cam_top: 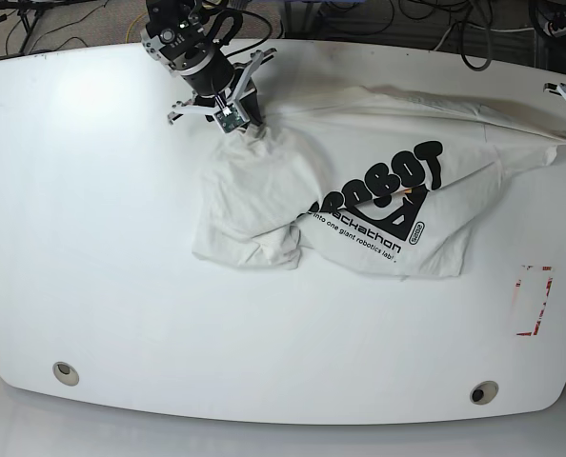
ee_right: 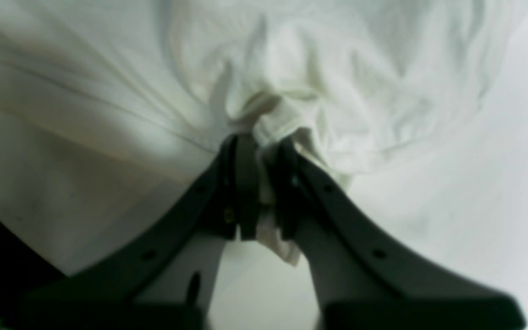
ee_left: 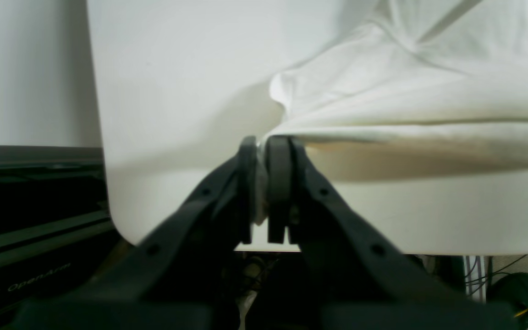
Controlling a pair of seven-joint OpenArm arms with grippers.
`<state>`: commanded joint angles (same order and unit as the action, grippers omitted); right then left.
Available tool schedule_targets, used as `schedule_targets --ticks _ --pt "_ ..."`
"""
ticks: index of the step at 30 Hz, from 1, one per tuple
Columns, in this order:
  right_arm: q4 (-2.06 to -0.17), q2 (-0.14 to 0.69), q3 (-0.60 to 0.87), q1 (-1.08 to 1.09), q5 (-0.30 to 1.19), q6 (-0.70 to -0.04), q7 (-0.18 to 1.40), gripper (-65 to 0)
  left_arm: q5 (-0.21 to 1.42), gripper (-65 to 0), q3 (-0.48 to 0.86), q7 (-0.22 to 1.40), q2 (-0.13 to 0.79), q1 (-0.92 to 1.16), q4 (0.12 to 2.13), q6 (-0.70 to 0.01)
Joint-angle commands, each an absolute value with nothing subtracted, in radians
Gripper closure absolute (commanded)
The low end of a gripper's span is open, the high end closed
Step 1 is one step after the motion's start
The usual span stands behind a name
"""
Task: Layout the t-shirt on the table in an organized manner, then fold the t-shirt properly
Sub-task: 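Lay the t-shirt flat on the table, dragging it away from the grippers, then open both grippers and release the t-shirt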
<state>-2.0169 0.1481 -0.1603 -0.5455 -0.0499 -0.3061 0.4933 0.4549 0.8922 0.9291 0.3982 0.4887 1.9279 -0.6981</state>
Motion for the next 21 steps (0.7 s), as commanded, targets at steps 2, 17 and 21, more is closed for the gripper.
schedule_targets --ticks 2,17,21 --pt "-2.017 0.148 -0.16 -0.555 -0.05 -0.306 0.493 -19.8 0.456 0.0 0.889 0.929 0.398 0.501 1.928 -0.698" --pt "-2.026 0.147 -0.163 -0.581 -0.045 -0.306 0.483 -37.4 0.456 -43.3 0.846 0.932 0.4 0.527 1.928 -0.698" --pt "-2.028 0.114 -0.16 -0.587 0.007 -0.308 0.467 -37.3 0.461 -48.3 0.846 0.932 0.4 0.527 1.929 -0.698"
